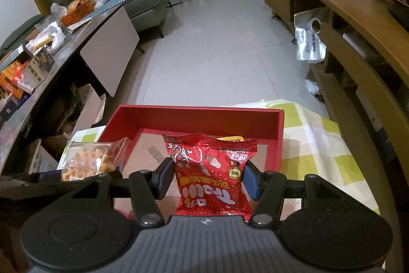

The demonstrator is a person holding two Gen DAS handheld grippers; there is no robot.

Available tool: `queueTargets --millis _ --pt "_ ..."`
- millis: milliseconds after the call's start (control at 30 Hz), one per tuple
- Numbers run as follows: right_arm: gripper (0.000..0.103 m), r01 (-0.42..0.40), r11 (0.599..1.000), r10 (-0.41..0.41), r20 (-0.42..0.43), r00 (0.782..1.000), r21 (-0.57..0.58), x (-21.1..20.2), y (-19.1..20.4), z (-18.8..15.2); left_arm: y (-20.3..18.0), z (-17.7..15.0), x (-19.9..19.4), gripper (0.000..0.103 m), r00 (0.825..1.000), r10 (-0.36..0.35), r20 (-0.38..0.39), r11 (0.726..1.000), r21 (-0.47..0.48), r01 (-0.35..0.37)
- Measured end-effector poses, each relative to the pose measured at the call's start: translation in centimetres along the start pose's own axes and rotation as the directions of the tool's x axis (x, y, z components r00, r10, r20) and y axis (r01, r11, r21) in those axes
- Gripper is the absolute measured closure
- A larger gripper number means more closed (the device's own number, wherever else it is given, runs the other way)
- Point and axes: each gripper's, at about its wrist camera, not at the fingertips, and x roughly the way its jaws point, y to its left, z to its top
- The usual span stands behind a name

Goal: Organize snacks
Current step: 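Carry the waffle bag and Trolli bag with both tools into the red box, then open both tools to release the bags inside the box and lift away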

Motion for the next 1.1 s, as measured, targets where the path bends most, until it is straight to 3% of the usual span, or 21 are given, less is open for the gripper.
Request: queueTargets --millis 367,1100 --pt "0.037 0.008 1.0 -0.007 -0.044 0.999 0.029 1.9 -0.3 -0.2 -0.5 -0.3 1.4 0.017 0.999 0.031 -0.024 0.999 0.022 -0.03" --pt "0.036 0.023 0.999 -0.022 -0.019 1.0 0.023 1.4 -0.2 -0.2 -0.6 -0.2 0.9 0.011 0.998 0.062 0.004 0.998 0.026 -0.062"
